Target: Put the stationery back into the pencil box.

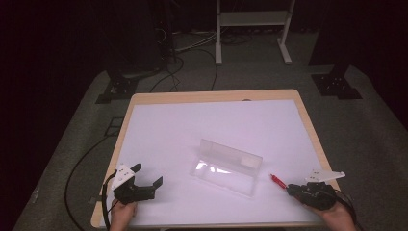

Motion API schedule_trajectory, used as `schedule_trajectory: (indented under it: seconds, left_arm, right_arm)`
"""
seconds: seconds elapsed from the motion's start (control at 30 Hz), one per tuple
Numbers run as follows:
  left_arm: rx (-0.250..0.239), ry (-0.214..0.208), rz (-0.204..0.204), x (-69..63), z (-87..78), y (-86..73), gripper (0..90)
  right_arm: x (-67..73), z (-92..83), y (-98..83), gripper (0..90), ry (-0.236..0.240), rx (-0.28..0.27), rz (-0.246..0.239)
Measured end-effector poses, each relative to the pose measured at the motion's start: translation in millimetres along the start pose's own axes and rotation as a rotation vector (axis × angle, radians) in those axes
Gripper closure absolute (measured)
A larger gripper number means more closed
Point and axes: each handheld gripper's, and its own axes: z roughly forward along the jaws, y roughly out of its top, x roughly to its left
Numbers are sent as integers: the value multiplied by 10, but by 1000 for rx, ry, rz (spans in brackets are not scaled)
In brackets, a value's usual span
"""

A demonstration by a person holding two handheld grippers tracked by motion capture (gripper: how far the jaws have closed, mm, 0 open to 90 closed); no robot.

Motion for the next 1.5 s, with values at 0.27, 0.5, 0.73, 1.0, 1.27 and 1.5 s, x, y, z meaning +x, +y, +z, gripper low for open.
schedule_trajectory:
  seconds: [0.27,0.5,0.73,1.0,1.27,1.5]
  left_arm:
    - [-1,0,-1,0,0,0,0]
    - [0,1,-1,0,1,0,0]
    - [-1,1,-1,0,0,-1,0]
    - [0,-1,-2,2,-1,-1,0]
    - [-1,-3,-4,5,-1,-2,0]
    - [0,-3,-2,5,0,-1,0]
  right_arm:
    - [41,-97,66,789,30,-32,-16]
    - [101,-191,184,789,65,-55,-45]
    - [203,-209,338,789,100,-60,-87]
    - [311,-155,511,789,132,-47,-143]
    - [401,-83,677,789,156,-36,-190]
    - [471,-39,786,789,174,-39,-216]
